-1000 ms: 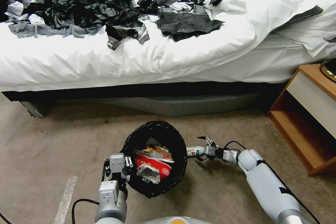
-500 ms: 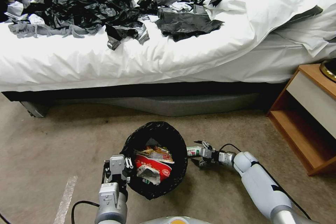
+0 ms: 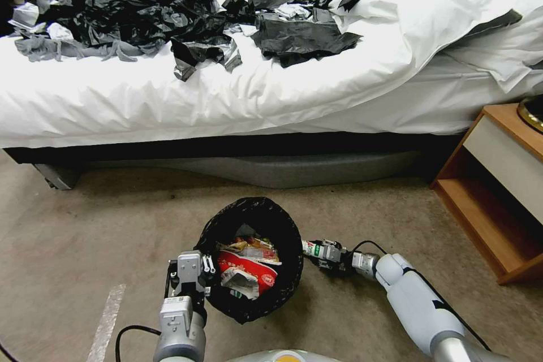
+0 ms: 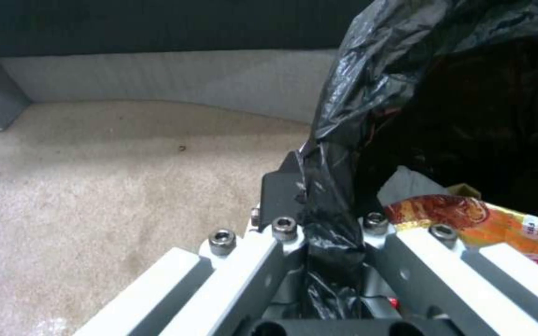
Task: Pick up the trash bin, then pick up the garbage from the floor and place it into the trash bin.
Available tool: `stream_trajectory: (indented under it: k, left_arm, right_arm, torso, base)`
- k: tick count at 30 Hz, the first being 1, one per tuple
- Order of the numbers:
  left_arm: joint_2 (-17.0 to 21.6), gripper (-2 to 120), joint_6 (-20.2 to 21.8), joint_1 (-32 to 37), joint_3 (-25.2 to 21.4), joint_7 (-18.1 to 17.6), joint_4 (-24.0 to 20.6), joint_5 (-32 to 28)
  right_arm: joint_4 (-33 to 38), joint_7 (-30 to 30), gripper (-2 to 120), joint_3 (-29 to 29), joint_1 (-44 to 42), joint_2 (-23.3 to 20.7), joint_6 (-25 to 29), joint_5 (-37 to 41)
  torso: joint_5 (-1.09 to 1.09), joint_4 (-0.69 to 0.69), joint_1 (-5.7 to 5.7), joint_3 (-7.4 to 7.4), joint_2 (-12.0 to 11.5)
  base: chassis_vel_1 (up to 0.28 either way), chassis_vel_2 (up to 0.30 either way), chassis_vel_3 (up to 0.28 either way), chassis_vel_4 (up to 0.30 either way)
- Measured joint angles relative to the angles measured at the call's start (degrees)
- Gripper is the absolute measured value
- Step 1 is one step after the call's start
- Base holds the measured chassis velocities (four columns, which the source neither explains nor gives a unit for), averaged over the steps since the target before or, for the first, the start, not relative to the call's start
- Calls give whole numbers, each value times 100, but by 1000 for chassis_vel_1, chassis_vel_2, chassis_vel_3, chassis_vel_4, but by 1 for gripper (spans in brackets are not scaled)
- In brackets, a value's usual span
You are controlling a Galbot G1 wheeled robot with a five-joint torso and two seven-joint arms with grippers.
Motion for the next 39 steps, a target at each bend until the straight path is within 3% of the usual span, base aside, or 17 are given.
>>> stream_trajectory:
  k: [8,12,15,16,18,19,22,23,25,27,28,33,36,39]
  left_arm:
    - [44,1,7,-43,-11,0,-4,-28]
    - [73,1,29,-101,0,4,-11,-52]
    - [131,1,39,-161,-4,7,-8,-107]
    - [131,1,39,-161,-4,7,-8,-107]
    - [185,1,44,-181,-21,8,-8,-140]
    - [185,1,44,-181,-21,8,-8,-140]
    - [222,1,54,-186,-24,12,-35,-161]
    - [222,1,54,-186,-24,12,-35,-161]
    - [233,1,56,-185,9,4,-40,-158]
    - [233,1,57,-186,23,6,-40,-156]
    - [235,1,57,-198,49,18,-40,-151]
    - [250,1,60,-232,70,20,-30,-147]
    - [269,1,63,-246,85,19,-4,-157]
    - [272,1,63,-240,93,19,3,-165]
  right_arm:
    - [382,68,40,38,-268,-108,-55,316]
    - [1000,184,39,37,-613,-255,-192,954]
    - [1911,627,39,47,-1125,-413,-512,2115]
    - [1911,627,39,47,-1125,-413,-512,2115]
    - [2674,973,38,158,-1496,-519,-680,2790]
    - [2674,973,38,158,-1496,-519,-680,2790]
    - [4017,1360,38,430,-1991,-630,-554,3124]
    - [4017,1360,38,430,-1991,-630,-554,3124]
    - [5213,1513,38,608,-2441,-758,-608,3505]
    - [5522,1524,38,634,-2533,-782,-607,3593]
    - [6079,1552,38,671,-2675,-814,-608,3726]
    - [7023,1611,38,647,-2892,-829,-658,3903]
    - [7836,1689,38,234,-3298,-880,-910,4153]
    - [8069,1698,38,-88,-3522,-945,-994,4158]
  torso:
    - [0,-2,1,1,0]
    - [-2,-4,0,1,0]
    - [-2,-2,0,1,0]
    - [-2,-2,0,1,0]
    - [-1,-3,0,1,0]
    - [-1,-3,0,1,0]
    - [0,-1,0,1,0]
    - [0,-1,0,1,0]
    - [-3,-3,0,1,0]
    - [-2,-3,0,1,0]
    - [-4,-2,0,1,0]
    - [-3,-1,0,0,0]
    - [-2,-2,0,0,0]
    - [-2,-2,0,0,0]
  base:
    - [0,0,0,0]
    - [0,0,0,0]
    - [0,0,0,0]
    - [0,0,0,0]
    - [0,0,0,0]
    - [0,0,0,0]
    - [0,0,0,0]
    - [0,0,0,0]
    - [0,0,0,0]
    - [0,0,0,0]
    - [0,0,0,0]
    - [0,0,0,0]
    - [0,0,0,0]
    - [0,0,0,0]
